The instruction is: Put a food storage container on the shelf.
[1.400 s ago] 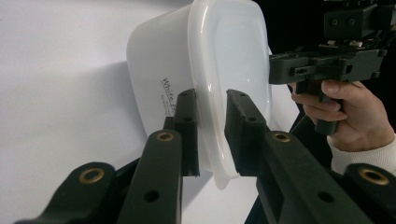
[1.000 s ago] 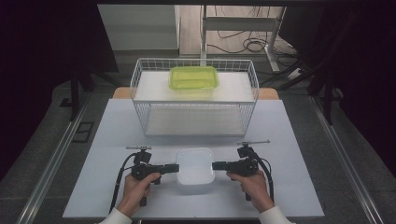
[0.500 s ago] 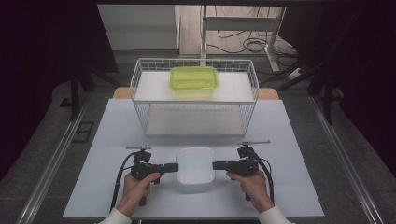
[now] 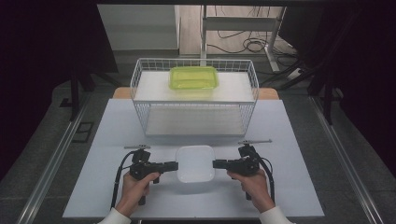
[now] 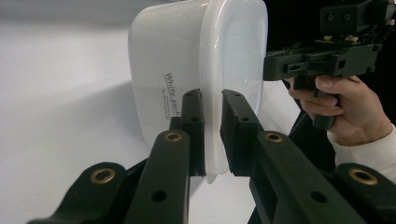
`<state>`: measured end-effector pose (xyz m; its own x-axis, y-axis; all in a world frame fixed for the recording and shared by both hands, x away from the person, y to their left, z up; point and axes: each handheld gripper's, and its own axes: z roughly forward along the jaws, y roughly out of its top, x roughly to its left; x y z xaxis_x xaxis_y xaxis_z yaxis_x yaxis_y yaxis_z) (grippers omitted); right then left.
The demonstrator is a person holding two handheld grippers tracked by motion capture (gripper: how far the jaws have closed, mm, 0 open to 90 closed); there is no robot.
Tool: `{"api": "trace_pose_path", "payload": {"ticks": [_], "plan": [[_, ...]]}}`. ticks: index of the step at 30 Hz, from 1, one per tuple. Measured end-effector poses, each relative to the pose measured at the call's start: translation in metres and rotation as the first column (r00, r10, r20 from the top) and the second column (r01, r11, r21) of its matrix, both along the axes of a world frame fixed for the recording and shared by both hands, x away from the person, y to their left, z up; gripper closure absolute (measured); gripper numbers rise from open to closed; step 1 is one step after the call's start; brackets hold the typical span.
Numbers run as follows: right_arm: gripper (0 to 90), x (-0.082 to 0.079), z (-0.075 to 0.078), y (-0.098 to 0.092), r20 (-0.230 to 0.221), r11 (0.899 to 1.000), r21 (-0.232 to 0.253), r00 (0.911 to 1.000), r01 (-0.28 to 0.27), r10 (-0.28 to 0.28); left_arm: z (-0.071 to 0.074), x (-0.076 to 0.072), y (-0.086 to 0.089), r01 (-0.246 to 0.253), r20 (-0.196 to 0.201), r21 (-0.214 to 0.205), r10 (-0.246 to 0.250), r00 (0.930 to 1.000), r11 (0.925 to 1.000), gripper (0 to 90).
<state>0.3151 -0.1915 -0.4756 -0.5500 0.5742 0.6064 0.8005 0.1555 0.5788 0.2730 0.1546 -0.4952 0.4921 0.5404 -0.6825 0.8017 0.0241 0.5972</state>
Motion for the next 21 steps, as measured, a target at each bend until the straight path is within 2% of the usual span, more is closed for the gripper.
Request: {"api": "trace_pose_path", "payload": {"ticks": [16, 21], "plan": [[78.1, -0.005, 0.011, 0.000, 0.042, 1.000, 0.006, 0.9991, 0.004, -0.004, 0.012, -0.003, 0.001, 0.006, 0.037, 0.000, -0.006, 0.9993, 1.0000, 80.0], [78.1, -0.007, 0.019, 0.001, 0.072, 1.000, 0.004, 0.9974, 0.001, -0.002, 0.019, -0.002, 0.003, 0.015, 0.061, -0.004, -0.014, 0.9981, 0.9999, 80.2]]}}
